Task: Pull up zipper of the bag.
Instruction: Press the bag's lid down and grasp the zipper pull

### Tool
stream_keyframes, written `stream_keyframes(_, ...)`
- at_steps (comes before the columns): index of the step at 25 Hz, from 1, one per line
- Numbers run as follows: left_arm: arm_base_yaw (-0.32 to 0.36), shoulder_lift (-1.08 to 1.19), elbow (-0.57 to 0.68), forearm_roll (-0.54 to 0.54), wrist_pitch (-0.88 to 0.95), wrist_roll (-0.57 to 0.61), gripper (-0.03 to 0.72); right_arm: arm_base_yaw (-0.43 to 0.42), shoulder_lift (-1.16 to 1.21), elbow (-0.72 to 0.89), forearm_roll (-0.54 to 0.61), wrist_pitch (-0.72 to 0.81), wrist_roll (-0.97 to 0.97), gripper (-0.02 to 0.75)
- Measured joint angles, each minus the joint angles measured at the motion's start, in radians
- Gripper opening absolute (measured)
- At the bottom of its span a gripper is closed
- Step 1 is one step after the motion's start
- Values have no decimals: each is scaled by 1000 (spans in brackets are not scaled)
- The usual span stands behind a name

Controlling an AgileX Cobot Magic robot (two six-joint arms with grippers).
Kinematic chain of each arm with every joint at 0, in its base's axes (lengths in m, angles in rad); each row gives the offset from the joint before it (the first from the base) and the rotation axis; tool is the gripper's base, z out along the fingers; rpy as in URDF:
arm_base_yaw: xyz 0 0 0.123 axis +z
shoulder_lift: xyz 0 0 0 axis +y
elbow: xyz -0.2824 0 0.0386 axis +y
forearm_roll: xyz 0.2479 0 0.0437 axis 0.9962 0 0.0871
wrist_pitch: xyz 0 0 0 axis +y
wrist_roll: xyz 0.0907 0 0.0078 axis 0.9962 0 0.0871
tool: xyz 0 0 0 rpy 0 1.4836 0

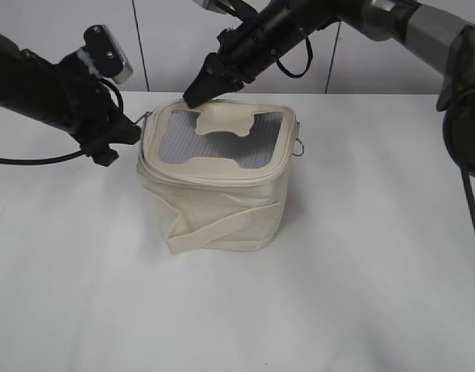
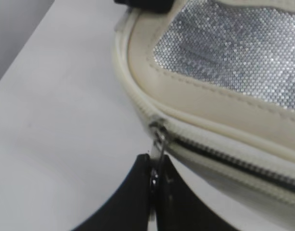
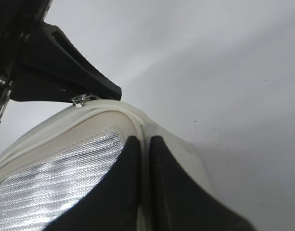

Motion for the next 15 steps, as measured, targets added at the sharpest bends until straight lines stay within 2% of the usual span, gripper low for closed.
stream_keyframes(4,2,-70,1,209,69,-257,-5,0,0,0,3,0,16,33)
stream_keyframes(7,2,-130,33,277,124,-384,-8,0,0,0,3,0,37,33)
stream_keyframes(15,-48,-294,266,292,127,-455,-8,1,0,0,5,2,51,33)
